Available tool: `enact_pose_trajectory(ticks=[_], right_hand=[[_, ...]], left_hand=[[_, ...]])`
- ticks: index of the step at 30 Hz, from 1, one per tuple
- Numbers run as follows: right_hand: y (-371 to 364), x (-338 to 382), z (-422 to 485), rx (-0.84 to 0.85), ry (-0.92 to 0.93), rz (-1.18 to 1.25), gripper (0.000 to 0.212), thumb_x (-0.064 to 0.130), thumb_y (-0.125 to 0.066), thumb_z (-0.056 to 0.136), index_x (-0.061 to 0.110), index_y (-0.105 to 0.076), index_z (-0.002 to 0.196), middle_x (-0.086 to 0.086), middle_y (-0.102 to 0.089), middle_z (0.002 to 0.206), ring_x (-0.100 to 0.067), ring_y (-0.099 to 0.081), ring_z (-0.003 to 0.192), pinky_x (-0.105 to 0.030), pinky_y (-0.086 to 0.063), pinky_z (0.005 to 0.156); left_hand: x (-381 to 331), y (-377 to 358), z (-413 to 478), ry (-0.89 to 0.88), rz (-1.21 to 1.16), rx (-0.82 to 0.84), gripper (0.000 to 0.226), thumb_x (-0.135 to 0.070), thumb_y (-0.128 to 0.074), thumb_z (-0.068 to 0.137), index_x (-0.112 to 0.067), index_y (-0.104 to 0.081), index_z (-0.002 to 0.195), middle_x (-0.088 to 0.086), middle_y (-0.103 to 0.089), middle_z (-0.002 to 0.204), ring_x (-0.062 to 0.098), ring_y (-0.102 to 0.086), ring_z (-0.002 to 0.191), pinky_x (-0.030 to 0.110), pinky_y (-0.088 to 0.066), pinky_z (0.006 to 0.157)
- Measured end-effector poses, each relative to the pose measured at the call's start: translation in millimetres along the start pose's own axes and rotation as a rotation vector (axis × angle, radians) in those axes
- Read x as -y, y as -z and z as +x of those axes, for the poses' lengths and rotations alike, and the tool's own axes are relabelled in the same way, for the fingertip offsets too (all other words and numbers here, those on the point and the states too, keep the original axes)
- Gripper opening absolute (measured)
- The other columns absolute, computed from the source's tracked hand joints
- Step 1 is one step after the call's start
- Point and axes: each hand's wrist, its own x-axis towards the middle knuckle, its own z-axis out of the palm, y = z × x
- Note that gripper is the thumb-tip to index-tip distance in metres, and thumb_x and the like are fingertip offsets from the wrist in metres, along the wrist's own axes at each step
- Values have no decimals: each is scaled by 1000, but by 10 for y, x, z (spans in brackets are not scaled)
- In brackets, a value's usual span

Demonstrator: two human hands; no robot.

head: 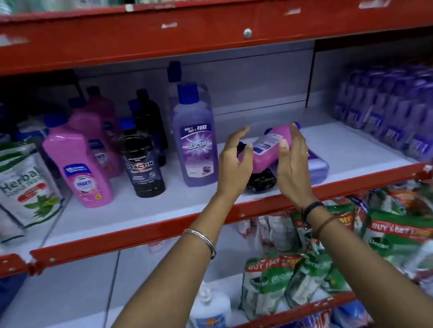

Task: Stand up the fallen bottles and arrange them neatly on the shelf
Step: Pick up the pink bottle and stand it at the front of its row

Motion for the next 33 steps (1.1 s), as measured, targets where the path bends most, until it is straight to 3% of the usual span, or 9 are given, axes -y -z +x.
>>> enact_pose_trajectory(ticks=[3,5,8,12,16,19,22,26,33], right_hand=[[-9,-122,172,18,-119,-75,65,48,-29,96,8,-20,146,-16,-26,153,-29,-27,140,-41,-22,117],[-15,-196,262,78,-179,-148,59,43,-35,96,0,-34,136,-23,-38,142,-33,-38,130,-35,-29,106],[-18,-279,355,73,-186,-221,33,27,-51,91,-4,-50,103,-27,-54,109,-33,-49,96,-27,-26,71],[5,-285,448,27,-242,-182,26,24,-61,85,5,-53,71,-9,-54,62,-31,-49,68,-28,-23,57],[4,-316,376,-19,-406,175,26,41,-74,67,20,-65,79,-8,-73,90,-29,-68,86,-46,-56,81],[-18,-203,195,-70,-430,382,42,38,-78,67,14,-65,99,-11,-71,104,-27,-69,92,-37,-57,73],[-97,52,35,-52,-344,462,37,21,-77,73,10,-62,105,-10,-69,107,-22,-69,93,-31,-57,72],[-334,469,-206,65,-214,434,39,9,-75,73,9,-59,109,-2,-69,98,-7,-70,77,-21,-56,67],[-1078,1097,-534,294,-126,457,49,7,-74,74,6,-58,120,-3,-69,101,-10,-68,82,-24,-57,74]], left_hand=[[73,-146,243,294,105,54,36,-20,-40,96,-20,-48,131,5,-52,139,19,-50,124,19,-41,96],[91,-200,442,389,280,249,39,-20,-34,98,-16,-44,135,8,-48,143,25,-46,129,28,-37,101],[69,-235,596,419,439,513,42,-17,-35,95,-14,-41,136,12,-46,144,29,-46,128,32,-38,102],[125,-239,597,508,294,524,52,-18,-45,91,-12,-29,141,16,-51,137,31,-53,119,35,-43,96],[66,-97,434,526,121,375,71,-13,-62,85,-13,-23,144,13,-49,135,28,-54,117,39,-47,98],[-28,102,211,487,-3,322,77,-4,-68,78,-13,-27,143,9,-48,128,22,-55,108,34,-51,89],[-89,360,32,438,-98,230,55,1,-60,82,-10,-44,133,13,-53,123,21,-59,97,22,-54,72],[-186,832,-155,366,-198,118,36,0,-55,89,-2,-50,124,10,-61,109,2,-64,77,15,-55,70],[-247,1872,-478,291,-74,-107,35,2,-56,87,-1,-48,122,12,-61,105,12,-61,84,17,-54,72]])
